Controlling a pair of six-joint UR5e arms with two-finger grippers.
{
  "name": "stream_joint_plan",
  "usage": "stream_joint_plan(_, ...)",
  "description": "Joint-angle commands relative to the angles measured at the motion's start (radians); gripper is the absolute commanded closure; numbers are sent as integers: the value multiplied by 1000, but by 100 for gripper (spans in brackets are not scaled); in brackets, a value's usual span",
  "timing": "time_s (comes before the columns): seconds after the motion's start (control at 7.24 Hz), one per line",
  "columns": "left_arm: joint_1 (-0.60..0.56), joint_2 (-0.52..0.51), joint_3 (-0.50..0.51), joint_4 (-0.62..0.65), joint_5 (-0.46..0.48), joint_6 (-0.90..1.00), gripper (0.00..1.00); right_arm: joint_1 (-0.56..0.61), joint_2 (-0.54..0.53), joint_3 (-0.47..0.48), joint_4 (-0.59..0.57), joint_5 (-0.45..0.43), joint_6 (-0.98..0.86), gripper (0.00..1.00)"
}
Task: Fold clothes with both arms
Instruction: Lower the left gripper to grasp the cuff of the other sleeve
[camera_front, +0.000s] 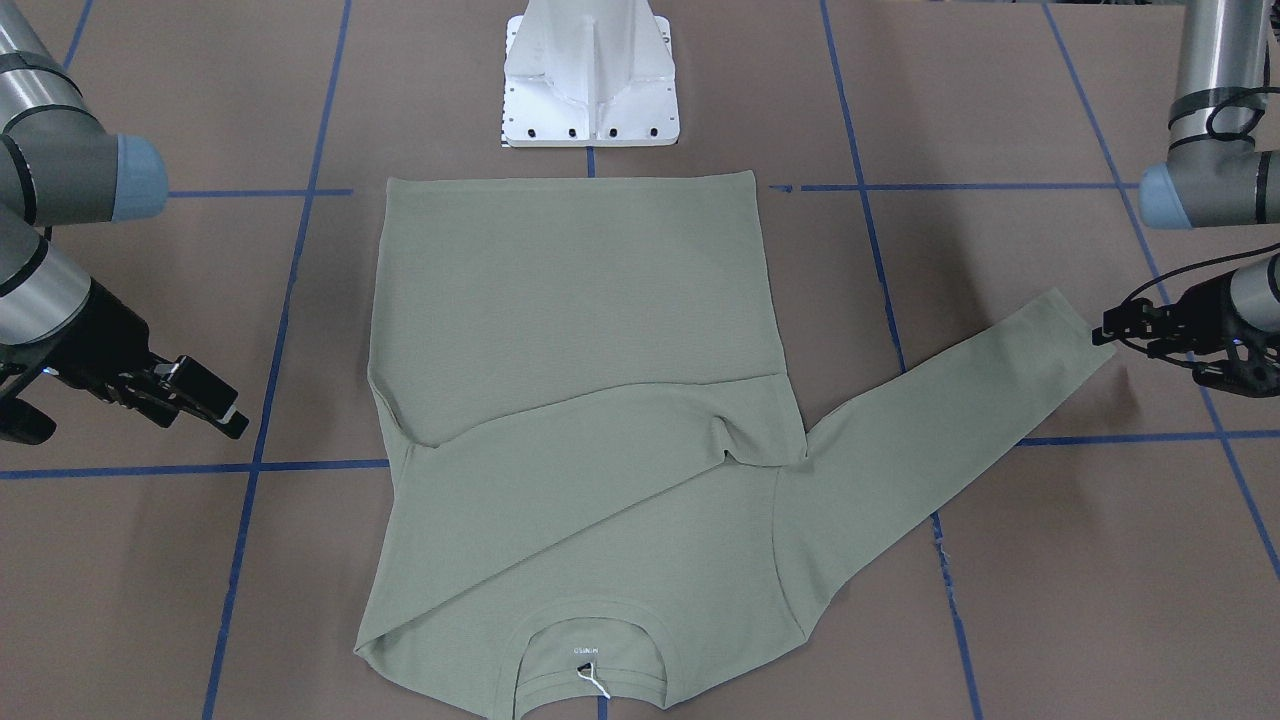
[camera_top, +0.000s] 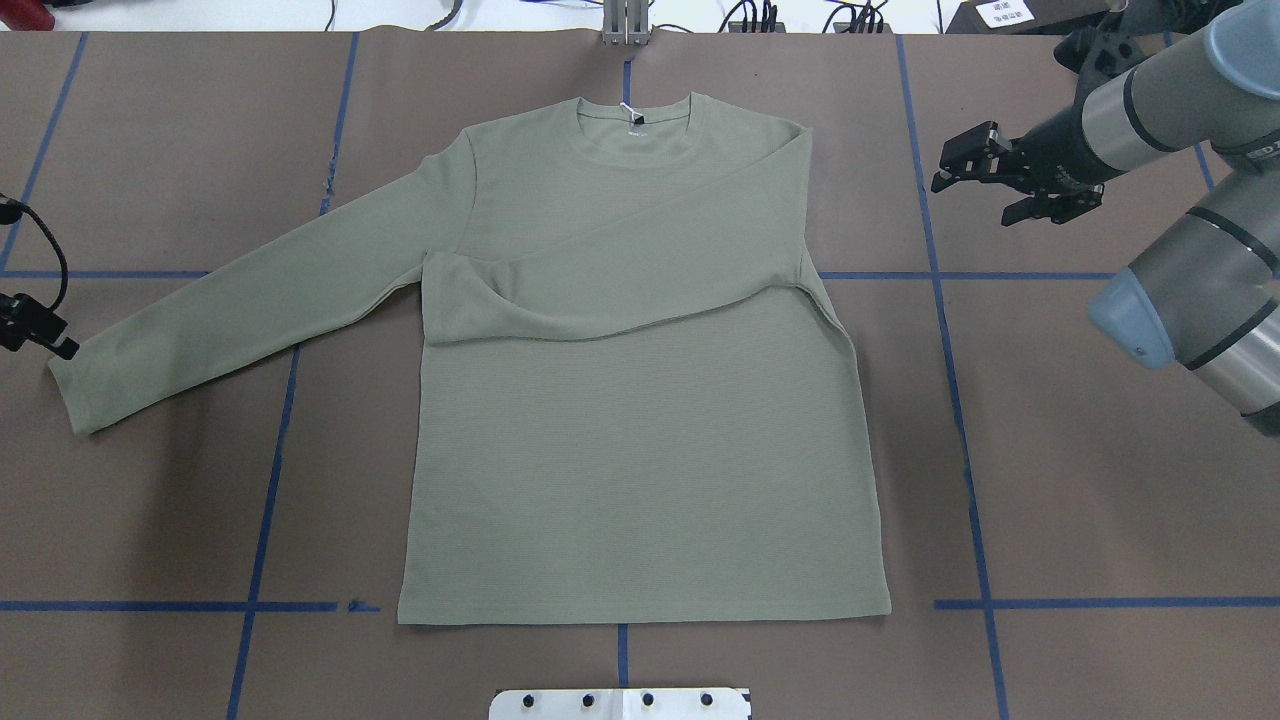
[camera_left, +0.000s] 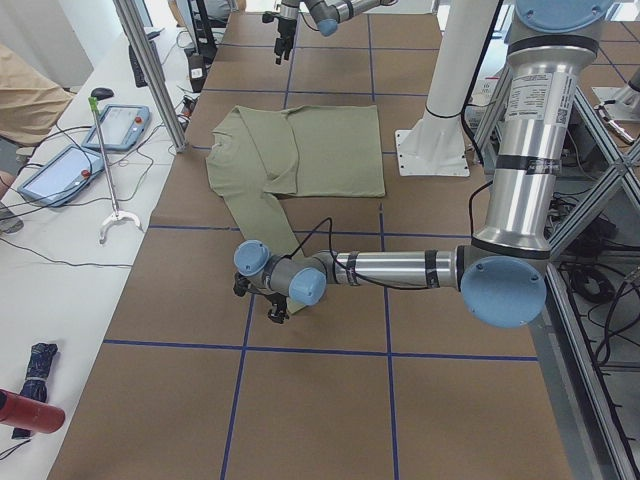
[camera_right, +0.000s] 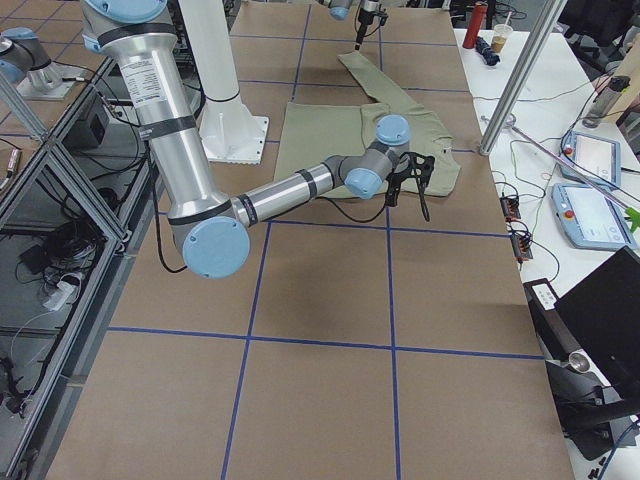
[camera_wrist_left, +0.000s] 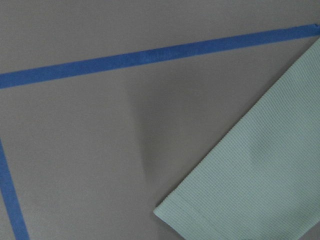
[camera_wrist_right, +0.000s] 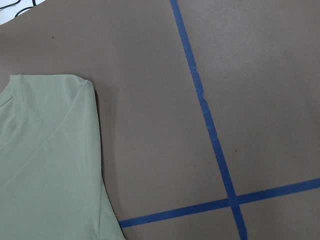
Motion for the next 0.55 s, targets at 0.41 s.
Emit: stream_joint_plan(0.41,20,-12,31,-21,-2,-3,47,0,11,0,0,-2,0,0)
